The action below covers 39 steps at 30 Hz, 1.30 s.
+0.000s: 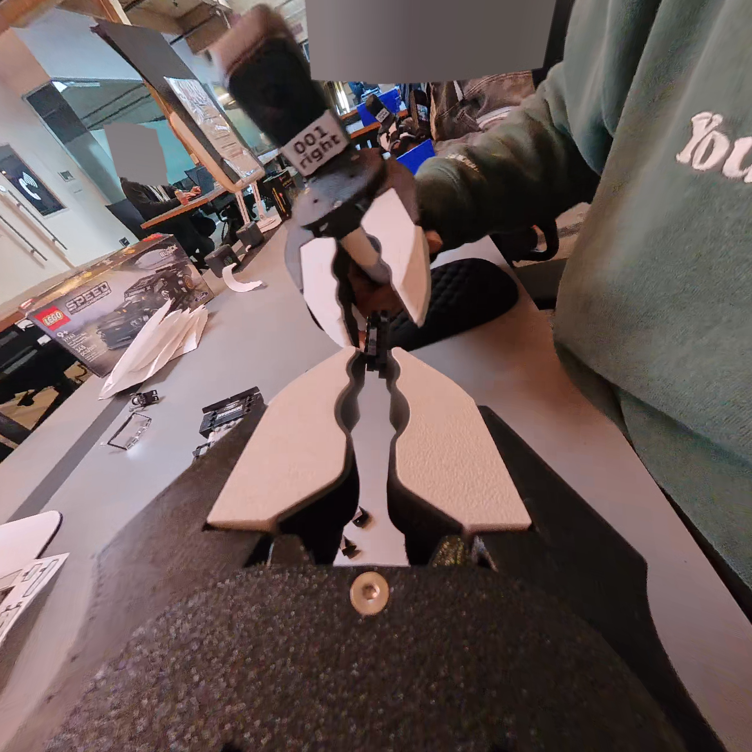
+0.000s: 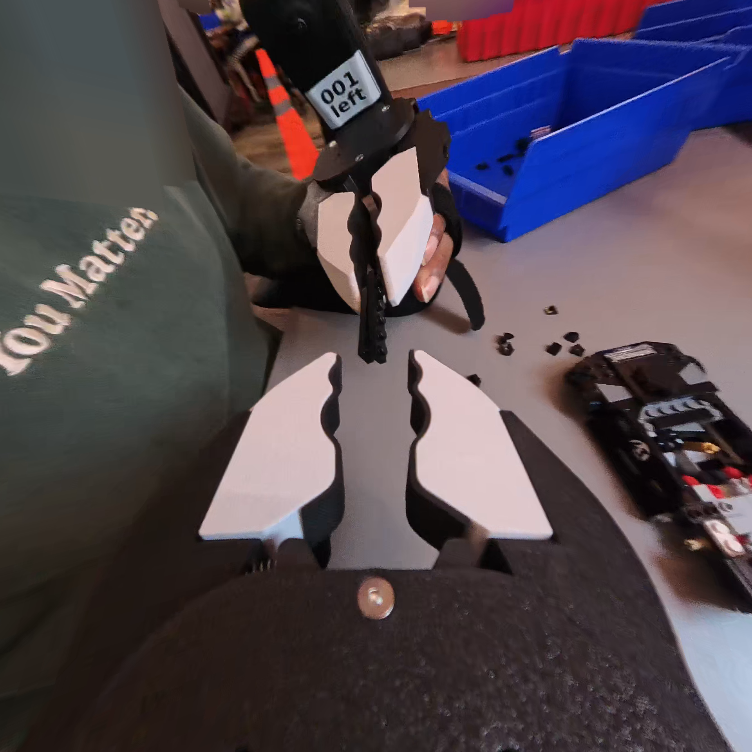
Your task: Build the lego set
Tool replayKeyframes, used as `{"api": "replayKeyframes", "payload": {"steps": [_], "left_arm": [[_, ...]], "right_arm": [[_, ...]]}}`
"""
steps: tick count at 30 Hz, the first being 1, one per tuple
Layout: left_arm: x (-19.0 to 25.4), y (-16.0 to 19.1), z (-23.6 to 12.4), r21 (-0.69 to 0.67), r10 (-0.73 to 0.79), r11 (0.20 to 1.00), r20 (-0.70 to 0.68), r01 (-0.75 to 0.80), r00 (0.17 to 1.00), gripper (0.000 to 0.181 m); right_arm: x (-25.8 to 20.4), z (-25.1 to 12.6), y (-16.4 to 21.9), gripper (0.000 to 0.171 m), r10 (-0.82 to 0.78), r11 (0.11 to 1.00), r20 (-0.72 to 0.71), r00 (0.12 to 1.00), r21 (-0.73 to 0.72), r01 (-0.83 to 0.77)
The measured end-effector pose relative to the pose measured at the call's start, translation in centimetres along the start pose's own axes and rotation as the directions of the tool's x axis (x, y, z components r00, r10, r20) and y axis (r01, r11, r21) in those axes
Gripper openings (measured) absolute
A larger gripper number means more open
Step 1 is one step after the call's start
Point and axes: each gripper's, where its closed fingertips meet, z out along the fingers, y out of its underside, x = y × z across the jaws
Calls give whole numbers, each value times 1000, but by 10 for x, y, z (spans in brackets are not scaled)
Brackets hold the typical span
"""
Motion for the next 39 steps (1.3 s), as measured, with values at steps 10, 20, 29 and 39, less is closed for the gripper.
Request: {"api": "replayKeyframes", "payload": {"steps": [10,20,29,39], "left_arm": [[-3,9,5,-26,-61,998,-1,61,998,11],[-1,1,4,31,-161,986,-53,163,985,11],[-5,1,1,39,-189,981,-52,191,981,11],[-6,1,0,47,-206,977,-53,209,977,11]], "right_arm": [[8,2,-2,12,-112,994,-198,974,-10,112],[7,7,0,13,-215,976,-249,944,-72,204],[9,4,-8,15,-206,977,-261,943,-2,213],[8,2,-9,11,-195,978,-278,940,17,208]]}}
